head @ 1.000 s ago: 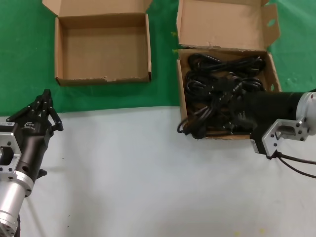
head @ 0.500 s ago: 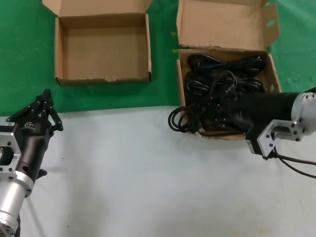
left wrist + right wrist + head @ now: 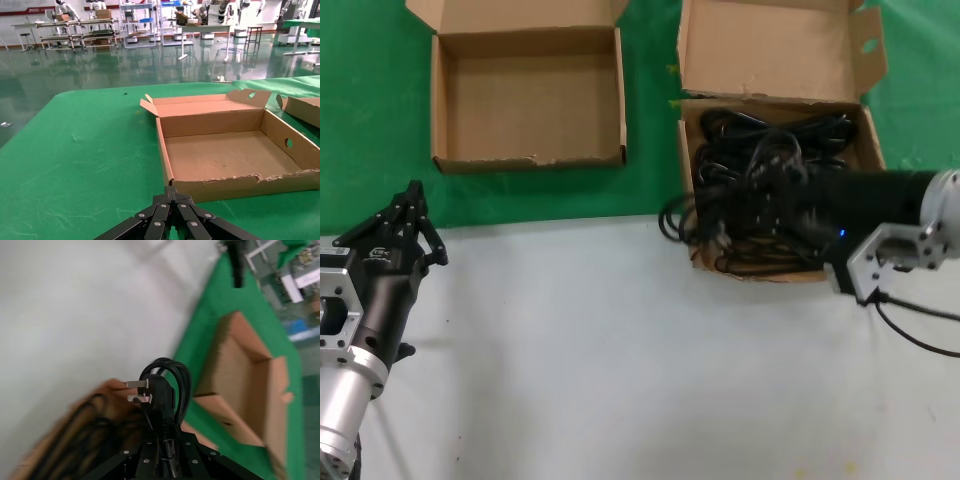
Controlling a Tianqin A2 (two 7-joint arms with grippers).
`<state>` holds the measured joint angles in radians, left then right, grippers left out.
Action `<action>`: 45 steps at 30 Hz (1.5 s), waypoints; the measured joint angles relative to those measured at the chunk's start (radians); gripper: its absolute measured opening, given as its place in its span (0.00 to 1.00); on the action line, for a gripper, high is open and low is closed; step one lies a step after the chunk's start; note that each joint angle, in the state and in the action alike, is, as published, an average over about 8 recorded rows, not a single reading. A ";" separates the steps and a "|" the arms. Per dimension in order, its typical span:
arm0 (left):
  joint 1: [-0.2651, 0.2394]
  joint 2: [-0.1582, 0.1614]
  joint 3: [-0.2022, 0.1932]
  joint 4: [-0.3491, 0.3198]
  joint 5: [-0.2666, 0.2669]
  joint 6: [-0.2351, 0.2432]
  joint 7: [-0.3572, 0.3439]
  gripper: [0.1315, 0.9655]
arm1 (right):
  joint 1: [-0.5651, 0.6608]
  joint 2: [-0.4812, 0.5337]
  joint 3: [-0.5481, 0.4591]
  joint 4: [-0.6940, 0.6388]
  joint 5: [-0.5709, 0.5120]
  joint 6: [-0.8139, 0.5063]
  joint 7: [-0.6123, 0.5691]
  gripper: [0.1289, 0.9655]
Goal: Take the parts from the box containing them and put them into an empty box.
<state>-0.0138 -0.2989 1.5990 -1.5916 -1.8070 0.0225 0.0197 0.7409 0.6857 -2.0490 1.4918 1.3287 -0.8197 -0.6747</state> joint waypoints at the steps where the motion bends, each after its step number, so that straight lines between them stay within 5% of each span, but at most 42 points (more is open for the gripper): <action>1: 0.000 0.000 0.000 0.000 0.000 0.000 0.000 0.02 | 0.004 0.005 0.006 0.016 -0.002 -0.001 0.017 0.09; 9: 0.000 0.000 0.000 0.000 0.000 0.000 0.000 0.02 | 0.094 -0.005 0.031 0.121 -0.045 -0.020 0.160 0.09; 18: 0.000 0.000 0.000 0.000 0.000 0.000 0.000 0.02 | 0.256 -0.192 -0.034 0.026 -0.104 -0.013 0.249 0.08; 34: 0.000 0.000 0.000 0.000 0.000 0.000 0.000 0.02 | 0.341 -0.477 -0.137 -0.363 -0.085 0.140 0.038 0.09; 45: 0.000 0.000 0.000 0.000 0.000 0.000 0.000 0.02 | 0.340 -0.543 -0.146 -0.483 -0.072 0.252 -0.089 0.19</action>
<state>-0.0138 -0.2989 1.5990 -1.5916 -1.8070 0.0225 0.0197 1.0805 0.1428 -2.1949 1.0083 1.2564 -0.5679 -0.7635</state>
